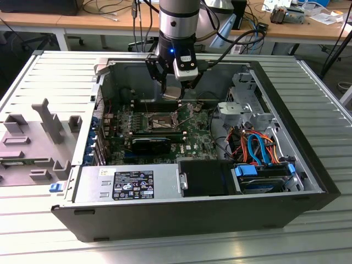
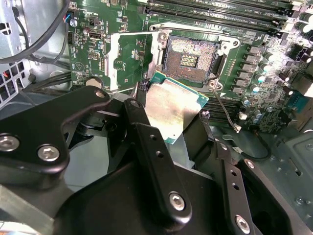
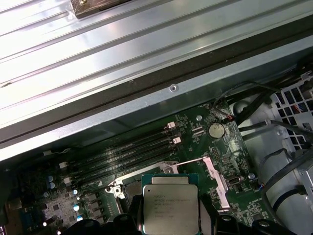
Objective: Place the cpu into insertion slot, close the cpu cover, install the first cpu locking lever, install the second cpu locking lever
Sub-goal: 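Place the cpu into insertion slot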
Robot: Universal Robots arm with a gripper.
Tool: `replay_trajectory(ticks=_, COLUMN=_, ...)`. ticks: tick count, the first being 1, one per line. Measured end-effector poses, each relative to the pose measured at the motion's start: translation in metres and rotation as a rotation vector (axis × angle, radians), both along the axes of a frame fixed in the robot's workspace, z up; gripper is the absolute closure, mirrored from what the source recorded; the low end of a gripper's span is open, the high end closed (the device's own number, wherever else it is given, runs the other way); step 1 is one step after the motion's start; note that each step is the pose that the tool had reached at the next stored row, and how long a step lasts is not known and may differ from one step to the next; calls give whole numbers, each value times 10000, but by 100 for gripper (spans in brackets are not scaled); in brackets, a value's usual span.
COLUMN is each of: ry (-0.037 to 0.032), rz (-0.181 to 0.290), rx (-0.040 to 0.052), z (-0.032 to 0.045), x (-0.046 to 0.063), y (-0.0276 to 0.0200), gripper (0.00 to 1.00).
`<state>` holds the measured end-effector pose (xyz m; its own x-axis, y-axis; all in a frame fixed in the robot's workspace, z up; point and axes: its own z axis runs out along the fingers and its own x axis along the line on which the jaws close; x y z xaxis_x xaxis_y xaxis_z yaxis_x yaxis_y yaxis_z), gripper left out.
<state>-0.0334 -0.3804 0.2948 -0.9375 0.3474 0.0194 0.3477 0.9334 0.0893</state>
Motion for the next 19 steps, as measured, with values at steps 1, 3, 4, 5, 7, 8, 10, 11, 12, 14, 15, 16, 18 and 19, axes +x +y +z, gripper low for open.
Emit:
replay_trajectory(ticks=1, ry=0, rz=-4, rx=0, z=0, x=0, y=0, gripper=45)
replay_trajectory(ticks=3, ry=0, rz=-12, rx=-1, z=0, x=0, y=0, gripper=45)
replay_trajectory(ticks=4, ry=0, rz=-19, rx=0, z=0, x=0, y=0, gripper=45)
replay_trajectory(ticks=5, ry=0, rz=-26, rx=-1, z=0, x=0, y=0, gripper=45)
replay_trajectory(ticks=7, ry=-1, rz=-33, rx=0, z=-1, x=0, y=0, gripper=45)
replay_trajectory(ticks=8, ry=0, rz=-41, rx=0, z=-1, x=0, y=0, gripper=45)
replay_trajectory(ticks=10, ry=0, rz=-54, rx=0, z=-1, x=0, y=0, gripper=45)
replay_trajectory(ticks=11, ry=0, rz=-60, rx=0, z=-1, x=0, y=0, gripper=45)
replay_trajectory(ticks=12, ry=0, rz=-64, rx=0, z=-1, x=0, y=0, gripper=45)
replay_trajectory(ticks=14, ry=0, rz=-74, rx=0, z=-1, x=0, y=0, gripper=45)
replay_trajectory(ticks=15, ry=-1, rz=-79, rx=0, z=-1, x=0, y=0, gripper=45)
replay_trajectory(ticks=16, ry=0, rz=-83, rx=-1, z=-1, x=0, y=0, gripper=45)
replay_trajectory(ticks=18, ry=0, rz=-93, rx=0, z=-1, x=0, y=0, gripper=45)
replay_trajectory(ticks=19, ry=-1, rz=-97, rx=0, z=-2, x=0, y=0, gripper=45)
